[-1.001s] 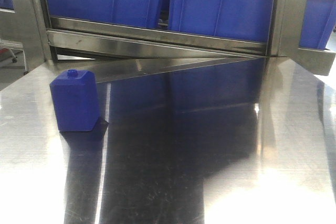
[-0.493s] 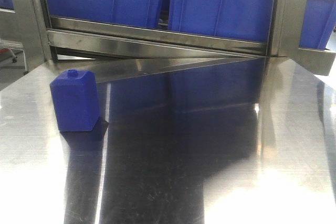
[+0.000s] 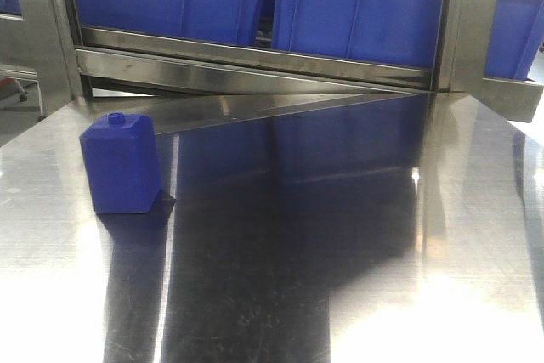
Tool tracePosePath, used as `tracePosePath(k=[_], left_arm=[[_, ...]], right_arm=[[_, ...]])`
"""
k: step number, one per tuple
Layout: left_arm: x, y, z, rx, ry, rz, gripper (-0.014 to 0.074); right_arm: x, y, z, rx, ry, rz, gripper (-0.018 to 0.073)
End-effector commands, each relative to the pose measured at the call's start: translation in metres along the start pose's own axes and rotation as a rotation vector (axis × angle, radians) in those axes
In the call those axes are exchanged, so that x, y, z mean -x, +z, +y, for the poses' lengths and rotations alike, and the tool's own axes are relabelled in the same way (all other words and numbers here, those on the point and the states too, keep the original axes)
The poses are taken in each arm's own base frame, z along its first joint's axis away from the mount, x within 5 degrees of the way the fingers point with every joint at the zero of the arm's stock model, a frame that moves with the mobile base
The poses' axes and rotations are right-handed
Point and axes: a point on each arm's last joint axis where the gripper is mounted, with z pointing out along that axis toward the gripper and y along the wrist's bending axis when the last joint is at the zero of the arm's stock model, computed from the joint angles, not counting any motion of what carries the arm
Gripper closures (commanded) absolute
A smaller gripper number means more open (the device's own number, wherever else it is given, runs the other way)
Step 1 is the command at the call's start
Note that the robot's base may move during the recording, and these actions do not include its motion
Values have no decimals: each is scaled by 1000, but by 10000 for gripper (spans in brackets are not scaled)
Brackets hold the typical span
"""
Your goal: Pick and sort blue part to right shelf
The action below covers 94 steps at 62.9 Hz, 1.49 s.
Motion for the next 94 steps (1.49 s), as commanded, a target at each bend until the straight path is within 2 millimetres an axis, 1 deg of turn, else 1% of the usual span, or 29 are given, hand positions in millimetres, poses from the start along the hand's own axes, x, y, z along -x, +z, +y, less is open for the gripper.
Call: tracePosePath(k=[1, 6, 13, 23, 34, 43, 51, 55, 58, 64, 67, 68, 72, 77, 82, 89, 90, 94], left_arm=[[21, -2, -1, -4, 22, -117, 464], [32, 0, -2, -5, 68, -82, 464], [53, 3, -3, -5, 74, -77, 464], [79, 14, -4, -2, 106, -15, 464], [106, 37, -5, 1, 137, 59, 464], [115, 61, -9, -23, 142, 124, 463], [112, 85, -18, -93, 163, 217, 458], [111, 96, -26, -140, 181, 247, 440], [108, 106, -32, -172, 210, 282, 410], [105, 124, -45, -233, 224, 330, 275], [102, 139, -56, -256, 175, 380, 132], [101, 143, -58, -261, 167, 396, 99], [101, 156, -66, -266, 124, 441, 29], [99, 170, -75, -266, 85, 524, 13], [104, 183, -86, -260, 41, 595, 13], [104, 201, -102, -237, -9, 725, 13], [107, 204, -104, -233, -13, 735, 13], [105, 213, -111, -207, -14, 829, 13]], right_arm=[[17, -1, 1, 6, -3, -112, 134], [17, -1, 1, 6, -3, -112, 134], [17, -1, 1, 6, -3, -112, 134], [17, -1, 1, 6, -3, -112, 134], [17, -1, 1, 6, -3, -112, 134], [17, -1, 1, 6, -3, -112, 134], [17, -1, 1, 6, -3, -112, 134], [17, -1, 1, 6, -3, -112, 134], [17, -1, 1, 6, -3, -112, 134], [17, -1, 1, 6, -3, -112, 134], [17, -1, 1, 6, -3, -112, 134], [17, -1, 1, 6, -3, -112, 134], [17, -1, 1, 6, -3, -112, 134], [17, -1, 1, 6, -3, -112, 134], [17, -1, 1, 6, -3, -112, 134], [17, -1, 1, 6, -3, -112, 134], [17, -1, 1, 6, -3, -112, 134], [17, -1, 1, 6, -3, -112, 134]])
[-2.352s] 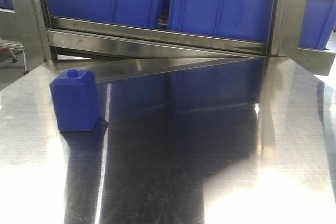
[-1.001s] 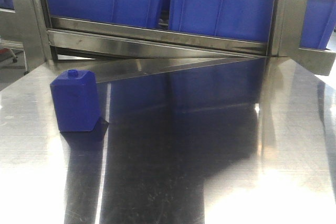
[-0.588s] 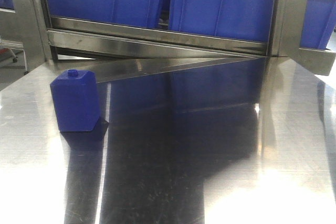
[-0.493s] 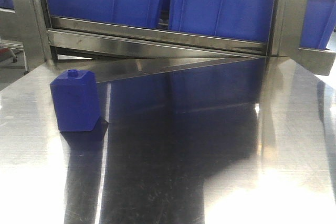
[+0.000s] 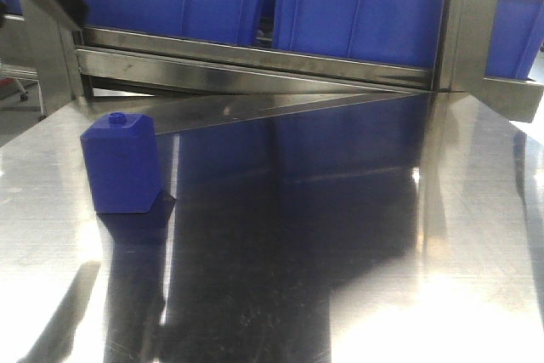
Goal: Pick and sort blue part to right shelf
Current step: 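Move the open left gripper over the remaining blue bottle and lower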
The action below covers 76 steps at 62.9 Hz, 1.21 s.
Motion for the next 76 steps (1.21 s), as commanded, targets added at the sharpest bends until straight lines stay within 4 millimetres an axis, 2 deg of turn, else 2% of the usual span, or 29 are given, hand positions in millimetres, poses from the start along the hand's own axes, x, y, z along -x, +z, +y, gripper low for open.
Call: tracePosePath(k=[1, 18, 34, 44, 76], left_arm=[[23, -4, -11, -3, -44, 16, 13], [43, 28, -26, 127, -149, 349, 13], [55, 47, -30, 210, -216, 482, 13], [54, 57, -31, 215, -223, 507, 13], [54, 59, -43, 174, -210, 483, 56]], right_arm=[[17, -1, 1, 6, -3, -112, 134], [17, -1, 1, 6, -3, -112, 134], [17, -1, 1, 6, -3, -112, 134], [17, -1, 1, 6, -3, -112, 134], [17, -1, 1, 6, -3, -112, 134]])
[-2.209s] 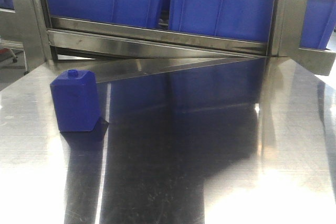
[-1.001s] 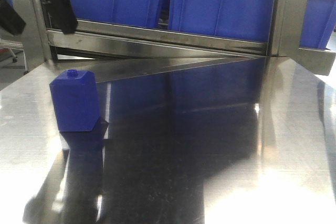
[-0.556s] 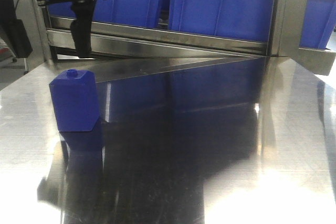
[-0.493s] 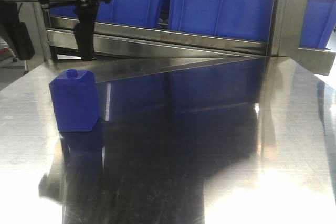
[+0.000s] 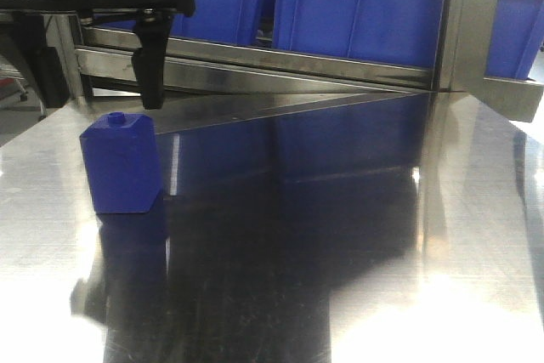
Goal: Pick and sort blue part to right shelf
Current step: 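Move the open left gripper over the remaining blue bottle and lower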
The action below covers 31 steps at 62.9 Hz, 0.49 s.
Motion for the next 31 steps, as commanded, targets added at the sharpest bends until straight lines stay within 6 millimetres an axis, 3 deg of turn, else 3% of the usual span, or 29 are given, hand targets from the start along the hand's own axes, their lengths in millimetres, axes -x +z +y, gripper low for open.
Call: tracePosePath(k=[1, 19, 31], left_arm=[[1, -26, -1, -50, -16, -82, 59], [2, -24, -2, -48, -34, -85, 64], [5, -8, -5, -23, -29, -43, 64]], right_arm=[[17, -1, 1, 6, -3, -112, 134], [17, -1, 1, 6, -3, -112, 134], [17, -1, 1, 6, -3, -112, 134]])
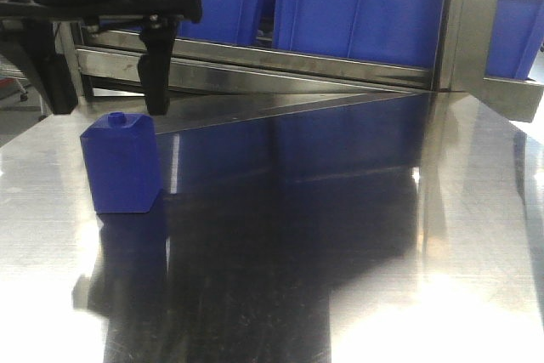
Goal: Pick and sort blue part to right shelf
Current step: 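Move the open left gripper over the remaining blue bottle and lower, then close the left gripper around the remaining blue bottle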
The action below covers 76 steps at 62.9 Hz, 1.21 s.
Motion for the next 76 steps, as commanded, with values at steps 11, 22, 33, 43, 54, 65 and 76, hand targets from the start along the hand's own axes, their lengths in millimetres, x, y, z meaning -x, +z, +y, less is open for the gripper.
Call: tracePosePath(k=[11, 22, 33, 43, 54, 65, 76], left_arm=[[5, -3, -4, -2, -8, -17, 63], [4, 1, -6, -17, -15, 4, 64], [3, 1, -8, -38, -25, 18, 64], [2, 2, -8, -37, -24, 21, 64], [1, 7, -6, -29, -27, 33, 64], [1, 8, -5, -22, -23, 26, 64], [2, 8, -6, -25, -23, 20, 64]], right_arm=[[17, -1, 1, 6, -3, -112, 134], [17, -1, 1, 6, -3, -112, 134], [17, -1, 1, 6, -3, -112, 134], [17, -1, 1, 6, -3, -112, 134], [17, -1, 1, 6, -3, -112, 134], [17, -1, 1, 6, -3, -112, 134], [17, -1, 1, 6, -3, -111, 134]])
